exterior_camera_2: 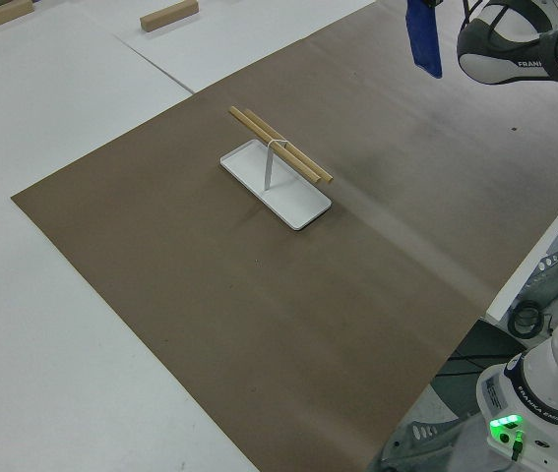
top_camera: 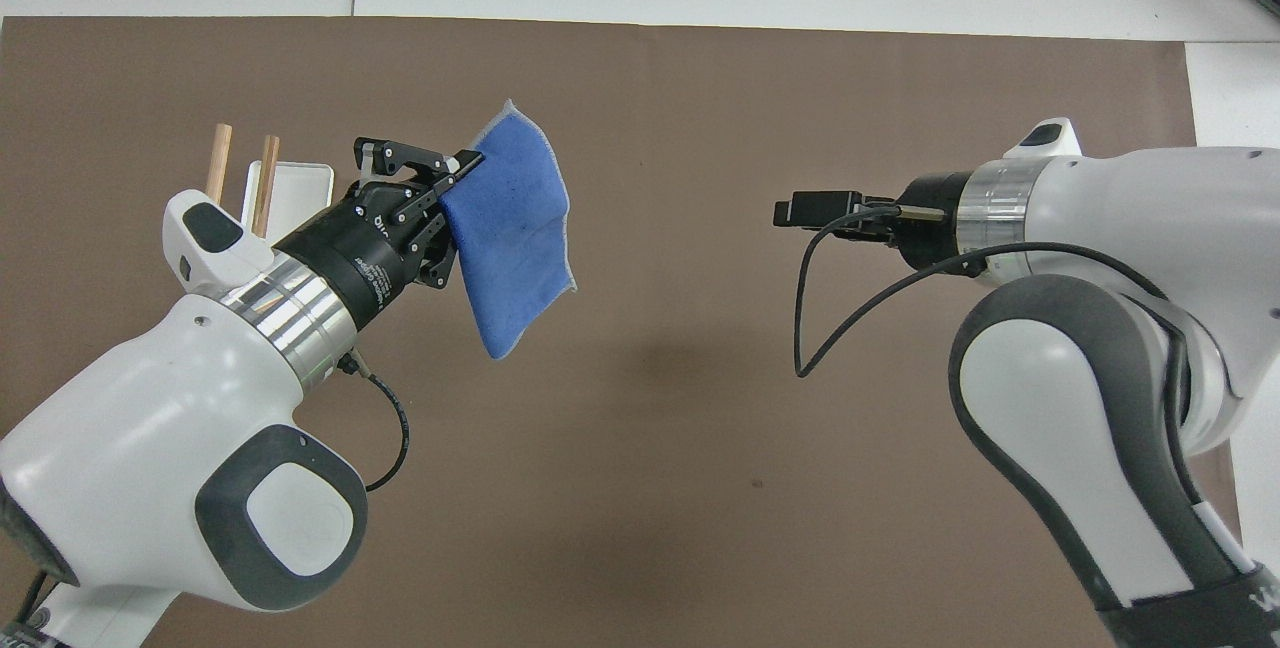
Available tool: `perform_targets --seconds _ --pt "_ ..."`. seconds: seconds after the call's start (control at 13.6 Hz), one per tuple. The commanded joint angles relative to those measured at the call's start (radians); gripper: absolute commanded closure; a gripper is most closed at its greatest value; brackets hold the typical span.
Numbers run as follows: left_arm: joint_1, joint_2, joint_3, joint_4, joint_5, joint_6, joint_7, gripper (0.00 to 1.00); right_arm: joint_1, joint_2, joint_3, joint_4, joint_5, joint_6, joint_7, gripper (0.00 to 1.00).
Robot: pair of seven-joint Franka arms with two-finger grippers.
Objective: Right arm passes towel to left arm to hang
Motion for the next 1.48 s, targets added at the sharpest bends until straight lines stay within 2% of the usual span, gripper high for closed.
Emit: perform_targets --seconds 0.0,0.22,0.37,0.59,0.89,1.03,1.11,1.25,1.4 --pt "0.036 0.008 -0.008 -0.013 -0.005 0.032 0.013 1.00 -0.019 -0.014 0.008 0.003 -0.228 -0.007 0.042 0.00" --pt "0.074 0.008 -0.008 -0.047 -0.005 0.057 0.013 1.00 -0.043 -0.023 0.003 0.050 -0.321 -0.111 0.056 0.00" --pt "0.109 0.009 -0.008 -0.056 -0.005 0.080 0.013 1.00 -0.075 -0.031 0.003 0.119 -0.340 -0.209 0.056 0.00" --pt "0.178 0.026 -0.008 -0.068 -0.005 0.083 0.013 1.00 -0.133 -0.069 0.003 0.166 -0.378 -0.317 0.048 0.00" --pt "0.246 0.103 -0.008 -0.081 -0.005 0.230 0.014 1.00 -0.198 -0.056 0.001 0.336 -0.381 -0.571 0.056 0.00" --pt "0.273 0.135 -0.008 -0.077 -0.005 0.265 0.016 1.00 -0.233 -0.057 0.000 0.380 -0.379 -0.665 0.069 0.00" --pt "0.292 0.149 -0.008 -0.074 -0.005 0.278 0.020 1.00 -0.244 -0.057 0.000 0.387 -0.383 -0.679 0.077 0.00" --pt "0.336 0.179 -0.009 -0.073 -0.005 0.276 0.073 1.00 -0.266 -0.086 -0.002 0.320 -0.383 -0.670 0.077 0.00" --pt "0.382 0.205 -0.009 -0.067 -0.005 0.275 0.103 1.00 -0.281 -0.102 -0.005 0.305 -0.383 -0.681 0.073 0.00"
